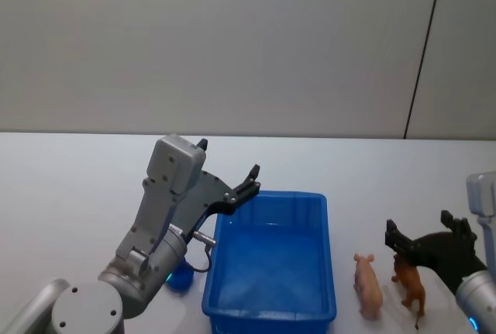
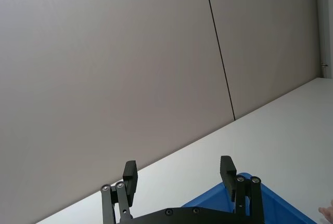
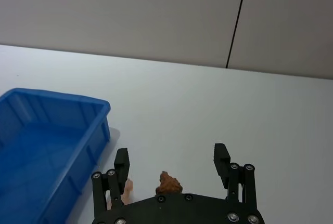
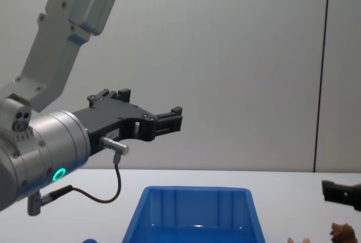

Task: Pick up the two dolls from the table and place them into the box.

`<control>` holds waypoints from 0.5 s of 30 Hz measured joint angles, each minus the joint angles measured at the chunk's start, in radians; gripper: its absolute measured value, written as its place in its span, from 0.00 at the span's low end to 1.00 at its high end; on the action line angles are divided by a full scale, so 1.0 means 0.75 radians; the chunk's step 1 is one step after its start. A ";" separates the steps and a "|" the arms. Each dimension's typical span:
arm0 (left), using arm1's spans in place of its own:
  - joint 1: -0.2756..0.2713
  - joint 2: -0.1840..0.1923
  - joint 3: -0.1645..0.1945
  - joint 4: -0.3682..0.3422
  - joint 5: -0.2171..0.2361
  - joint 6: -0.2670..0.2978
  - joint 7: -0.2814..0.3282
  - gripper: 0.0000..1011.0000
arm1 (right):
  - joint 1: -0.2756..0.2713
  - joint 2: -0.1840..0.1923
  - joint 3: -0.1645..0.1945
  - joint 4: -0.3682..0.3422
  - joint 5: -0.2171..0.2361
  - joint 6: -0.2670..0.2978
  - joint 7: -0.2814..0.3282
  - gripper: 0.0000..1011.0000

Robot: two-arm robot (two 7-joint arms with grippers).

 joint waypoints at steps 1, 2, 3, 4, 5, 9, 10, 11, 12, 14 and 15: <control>0.000 0.000 0.000 0.000 0.000 0.000 0.000 0.99 | -0.001 0.000 0.000 0.000 0.000 0.008 -0.007 0.99; 0.000 0.000 0.000 0.000 0.000 0.000 0.000 0.99 | -0.004 -0.001 0.002 0.001 0.001 0.020 -0.016 0.99; 0.000 0.000 0.000 0.000 0.000 0.000 0.000 0.99 | -0.006 -0.002 0.003 0.002 0.002 0.025 -0.020 0.99; 0.000 0.000 0.000 0.000 0.000 0.000 0.000 0.99 | -0.007 -0.002 0.004 0.003 0.003 0.030 -0.024 0.99; 0.000 0.000 0.000 0.000 0.000 0.000 0.000 0.99 | -0.010 -0.003 0.005 0.006 0.004 0.042 -0.032 0.99; 0.000 0.000 0.000 0.000 0.000 0.000 0.000 0.99 | -0.015 -0.005 0.008 0.014 0.006 0.063 -0.045 0.99; 0.000 0.000 0.000 0.000 0.000 0.000 0.000 0.99 | -0.016 -0.006 0.009 0.016 0.007 0.069 -0.047 0.99; 0.000 0.000 0.000 0.000 0.000 0.000 0.000 0.99 | -0.017 -0.007 0.010 0.021 0.007 0.078 -0.049 0.99; 0.000 0.000 0.000 0.000 0.000 0.000 0.000 0.99 | -0.018 -0.007 0.010 0.023 0.008 0.081 -0.050 0.99; 0.000 0.000 0.000 0.000 0.000 0.000 0.000 0.99 | -0.019 -0.008 0.011 0.027 0.008 0.089 -0.051 0.99; 0.000 0.000 0.000 0.000 0.000 0.000 0.000 0.99 | -0.020 -0.008 0.012 0.029 0.009 0.093 -0.051 0.99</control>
